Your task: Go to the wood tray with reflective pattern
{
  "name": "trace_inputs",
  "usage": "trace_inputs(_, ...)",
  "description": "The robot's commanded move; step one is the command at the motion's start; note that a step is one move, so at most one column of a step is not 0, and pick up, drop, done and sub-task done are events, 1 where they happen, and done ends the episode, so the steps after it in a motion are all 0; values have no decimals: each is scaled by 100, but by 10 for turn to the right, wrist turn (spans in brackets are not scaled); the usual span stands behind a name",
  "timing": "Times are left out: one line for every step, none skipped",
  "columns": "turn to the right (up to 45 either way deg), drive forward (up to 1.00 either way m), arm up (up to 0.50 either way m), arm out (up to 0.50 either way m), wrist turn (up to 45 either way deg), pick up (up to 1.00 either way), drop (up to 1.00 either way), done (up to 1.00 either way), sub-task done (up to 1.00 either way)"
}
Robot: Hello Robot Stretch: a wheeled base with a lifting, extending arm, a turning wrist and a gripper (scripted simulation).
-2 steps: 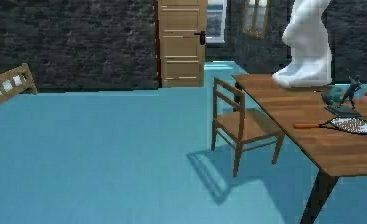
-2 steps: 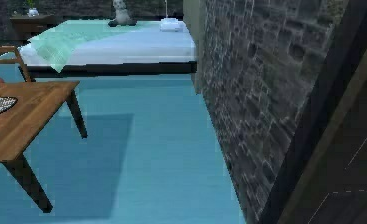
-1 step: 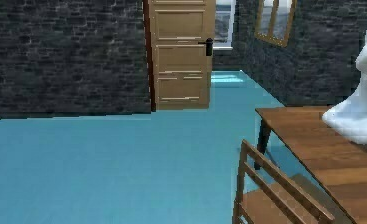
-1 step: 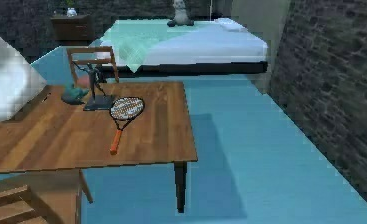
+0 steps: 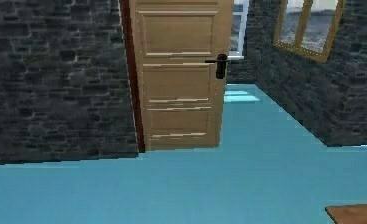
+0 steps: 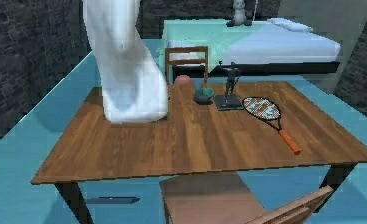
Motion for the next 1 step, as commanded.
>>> trace_inputs(-240, 0, 0, 0, 0, 0, 0, 0, 0)
